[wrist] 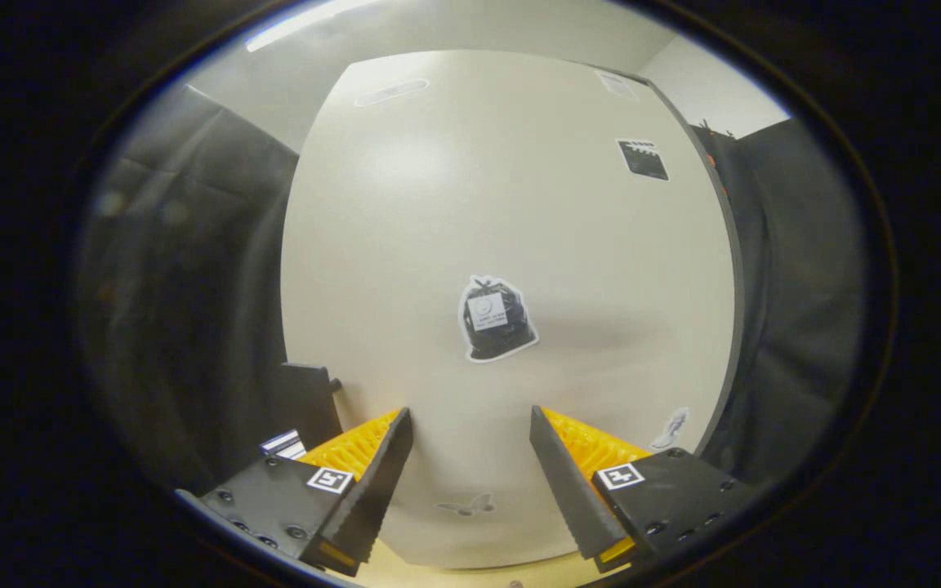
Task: Open the shoe cabinet door, grab the shoes and put them into the shoe cabinet, then close the shoe cabinet door.
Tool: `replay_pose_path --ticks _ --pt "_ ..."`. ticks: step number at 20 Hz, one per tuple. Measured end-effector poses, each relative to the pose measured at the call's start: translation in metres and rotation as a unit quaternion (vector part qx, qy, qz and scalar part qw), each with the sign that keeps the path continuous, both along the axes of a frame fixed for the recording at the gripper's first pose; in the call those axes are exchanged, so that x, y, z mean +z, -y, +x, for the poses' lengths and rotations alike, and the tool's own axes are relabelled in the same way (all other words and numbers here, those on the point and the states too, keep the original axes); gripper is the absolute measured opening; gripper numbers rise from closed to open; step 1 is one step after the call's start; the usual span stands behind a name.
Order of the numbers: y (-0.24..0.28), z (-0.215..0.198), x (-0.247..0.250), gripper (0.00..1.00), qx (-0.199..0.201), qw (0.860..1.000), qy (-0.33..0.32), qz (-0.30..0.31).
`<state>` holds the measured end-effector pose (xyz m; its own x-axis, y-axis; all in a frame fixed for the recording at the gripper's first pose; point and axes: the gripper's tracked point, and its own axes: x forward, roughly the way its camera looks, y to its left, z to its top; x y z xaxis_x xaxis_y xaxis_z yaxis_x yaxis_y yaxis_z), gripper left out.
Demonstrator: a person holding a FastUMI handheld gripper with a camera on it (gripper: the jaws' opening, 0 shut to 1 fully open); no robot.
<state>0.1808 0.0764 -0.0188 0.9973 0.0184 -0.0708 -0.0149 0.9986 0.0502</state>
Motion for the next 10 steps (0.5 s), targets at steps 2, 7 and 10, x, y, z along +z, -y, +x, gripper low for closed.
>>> replay_pose_path --ticks 2,7,10 --pt "0.0001 0.0016 -0.0001 0.93 -0.001 1.0 0.001 0.0" --pt "0.0015 0.008 -0.0072 0.94 -0.018 1.0 0.002 -0.02" --pt "0.0019 0.0091 -0.0075 0.94 -0.028 0.999 0.003 -0.022"
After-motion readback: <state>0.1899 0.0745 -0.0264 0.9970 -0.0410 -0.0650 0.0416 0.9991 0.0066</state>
